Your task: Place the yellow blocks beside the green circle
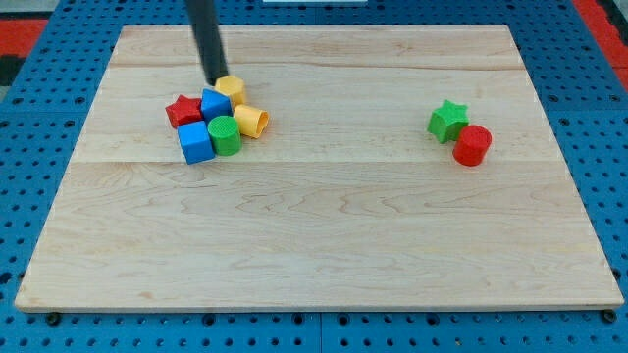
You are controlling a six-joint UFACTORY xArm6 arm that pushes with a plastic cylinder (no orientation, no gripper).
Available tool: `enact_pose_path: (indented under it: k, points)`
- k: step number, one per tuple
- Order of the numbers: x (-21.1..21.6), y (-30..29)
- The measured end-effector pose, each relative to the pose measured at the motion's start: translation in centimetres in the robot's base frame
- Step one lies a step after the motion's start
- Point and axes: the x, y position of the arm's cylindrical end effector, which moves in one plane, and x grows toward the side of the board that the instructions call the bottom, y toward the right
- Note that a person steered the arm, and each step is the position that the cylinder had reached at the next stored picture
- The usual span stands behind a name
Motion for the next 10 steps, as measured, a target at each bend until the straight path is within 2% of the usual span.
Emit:
enact_pose_path:
  k: [2, 3, 4, 5, 9, 10]
  points:
    - [1.1, 9.9]
    - [0.9, 9.5]
    - [-2.2, 4.4]
    - [-1.0, 2.4]
    - [3.4, 2.4]
    - [2.0, 8.8]
